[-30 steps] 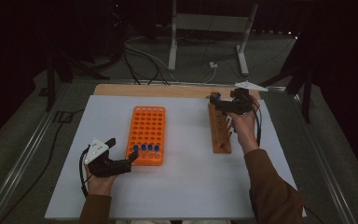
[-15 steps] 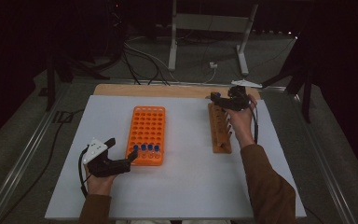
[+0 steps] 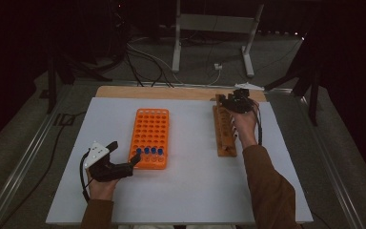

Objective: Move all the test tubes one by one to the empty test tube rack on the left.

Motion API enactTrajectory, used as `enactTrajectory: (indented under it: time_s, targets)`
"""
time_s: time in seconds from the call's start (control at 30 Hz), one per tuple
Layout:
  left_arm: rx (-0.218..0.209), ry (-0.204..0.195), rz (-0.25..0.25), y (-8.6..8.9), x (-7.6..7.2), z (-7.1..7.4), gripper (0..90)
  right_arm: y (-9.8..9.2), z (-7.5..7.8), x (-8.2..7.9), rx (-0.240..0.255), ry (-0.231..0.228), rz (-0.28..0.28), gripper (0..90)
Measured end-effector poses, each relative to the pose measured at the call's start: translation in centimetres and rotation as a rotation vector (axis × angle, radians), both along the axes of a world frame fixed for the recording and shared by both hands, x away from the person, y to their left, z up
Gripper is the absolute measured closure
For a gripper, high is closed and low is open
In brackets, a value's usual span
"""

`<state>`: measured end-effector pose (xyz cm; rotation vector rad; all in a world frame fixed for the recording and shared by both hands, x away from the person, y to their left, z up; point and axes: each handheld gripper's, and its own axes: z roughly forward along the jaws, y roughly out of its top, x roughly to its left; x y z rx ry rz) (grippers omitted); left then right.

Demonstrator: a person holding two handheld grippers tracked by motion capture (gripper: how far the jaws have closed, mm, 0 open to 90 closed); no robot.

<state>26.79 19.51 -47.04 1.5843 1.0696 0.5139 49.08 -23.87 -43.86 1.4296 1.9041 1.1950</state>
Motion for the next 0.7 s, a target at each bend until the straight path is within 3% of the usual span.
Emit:
enactTrajectory:
  time_s: [0.1,0.27,0.57,0.7]
  targets:
    - [-0.002,0.003,0.0,-0.1,0.0,-0.1,0.8,0.2,-0.2,0.2,-0.041,-0.003,0.005,60.9]
    - [-0.006,0.002,0.001,0.1,0.0,-0.1,0.9,0.3,-0.6,0.8,-0.049,0.002,0.001,64.5]
    - [-0.012,0.0,0.011,0.4,-0.1,0.0,0.9,1.3,-1.4,1.6,-0.115,0.066,0.008,72.5]
    - [-0.014,-0.001,0.014,0.4,-0.1,0.0,0.9,1.4,-1.5,1.5,-0.131,0.063,0.0,76.8]
